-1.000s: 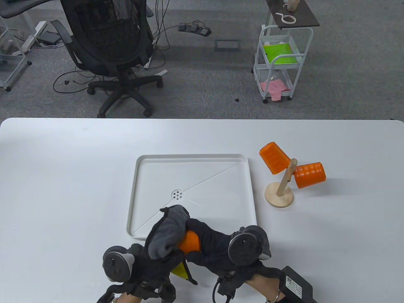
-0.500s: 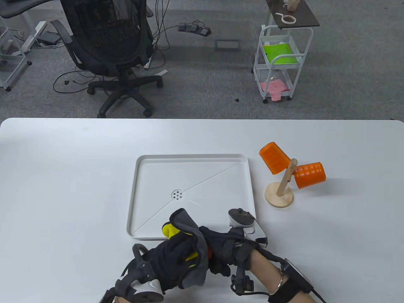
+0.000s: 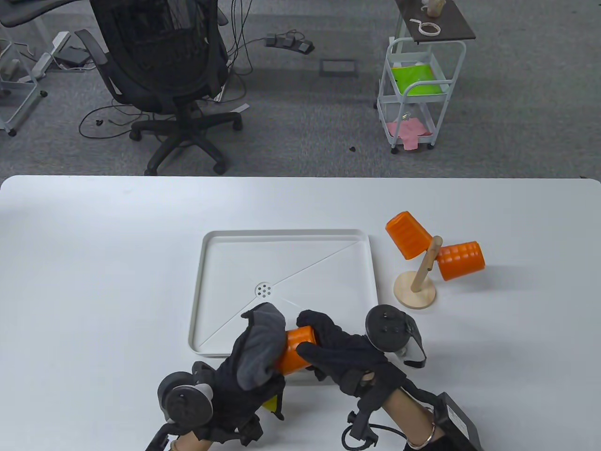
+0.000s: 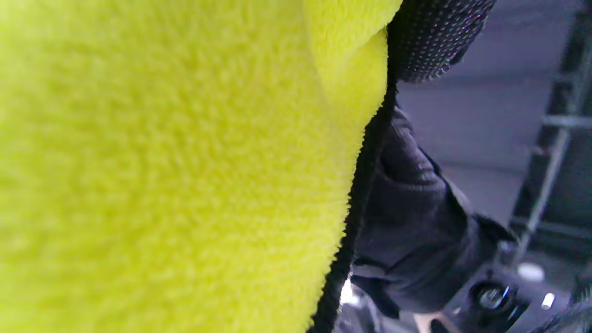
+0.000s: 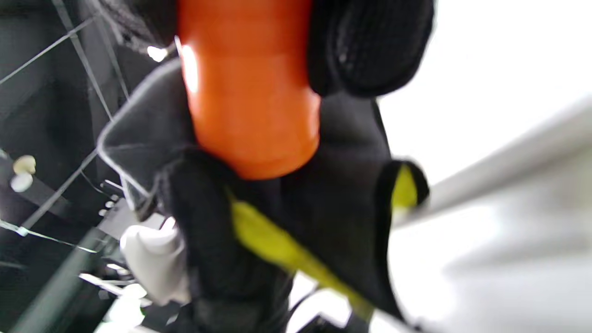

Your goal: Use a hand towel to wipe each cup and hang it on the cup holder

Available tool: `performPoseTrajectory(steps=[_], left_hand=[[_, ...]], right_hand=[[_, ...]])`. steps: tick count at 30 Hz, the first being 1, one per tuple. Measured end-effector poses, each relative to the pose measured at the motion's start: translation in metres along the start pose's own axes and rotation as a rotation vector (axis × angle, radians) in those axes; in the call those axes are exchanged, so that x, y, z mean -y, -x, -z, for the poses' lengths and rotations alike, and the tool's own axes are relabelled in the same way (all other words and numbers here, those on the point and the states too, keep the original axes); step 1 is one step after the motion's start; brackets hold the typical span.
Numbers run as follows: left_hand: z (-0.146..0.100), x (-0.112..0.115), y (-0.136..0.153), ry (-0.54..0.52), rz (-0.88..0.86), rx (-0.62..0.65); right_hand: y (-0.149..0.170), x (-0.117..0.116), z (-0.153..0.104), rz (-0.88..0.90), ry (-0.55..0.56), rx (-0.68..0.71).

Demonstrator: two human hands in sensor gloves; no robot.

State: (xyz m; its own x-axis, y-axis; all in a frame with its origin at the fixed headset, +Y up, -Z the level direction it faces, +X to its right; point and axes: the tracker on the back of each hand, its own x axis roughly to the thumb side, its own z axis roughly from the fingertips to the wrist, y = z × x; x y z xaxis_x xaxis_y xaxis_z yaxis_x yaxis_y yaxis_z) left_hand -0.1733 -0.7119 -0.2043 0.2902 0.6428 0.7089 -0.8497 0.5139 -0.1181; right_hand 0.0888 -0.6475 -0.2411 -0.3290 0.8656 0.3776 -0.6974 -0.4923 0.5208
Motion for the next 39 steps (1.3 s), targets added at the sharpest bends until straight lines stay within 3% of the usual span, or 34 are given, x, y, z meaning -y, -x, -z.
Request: performPoseTrajectory(steps=[3,8,13,18,22,30,39], left_hand=[[0.000,0.001,0.007,0.002,-0.157,-0.060],[-0.001,0.003,0.015,0.019,-0.267,-0.120],[-0.001,0.004,0.017,0.042,-0.268,-0.128],[-0.001,0.006,0.019,0.056,-0.276,-0.143],[-0.001,0.006,0.020,0.057,-0.290,-0.155],[0.000,0.006,0.019,0.065,-0.299,-0.152],[-0.001,0.007,0.019,0.078,-0.305,-0.152]], right_hand=[[-0.023,0.018,-0.018,-0.197,0.171,0.047],[-0.046,0.051,-0.049,-0.462,0.456,0.047],[-0.054,0.086,-0.082,-0.665,0.778,-0.063],[-0.052,0.105,-0.099,-0.831,0.949,-0.225],[-0.041,0.114,-0.095,-0.868,0.922,-0.330],[0.002,0.122,-0.066,-0.865,0.744,-0.486],[0.026,0.118,-0.050,-0.931,0.680,-0.590]])
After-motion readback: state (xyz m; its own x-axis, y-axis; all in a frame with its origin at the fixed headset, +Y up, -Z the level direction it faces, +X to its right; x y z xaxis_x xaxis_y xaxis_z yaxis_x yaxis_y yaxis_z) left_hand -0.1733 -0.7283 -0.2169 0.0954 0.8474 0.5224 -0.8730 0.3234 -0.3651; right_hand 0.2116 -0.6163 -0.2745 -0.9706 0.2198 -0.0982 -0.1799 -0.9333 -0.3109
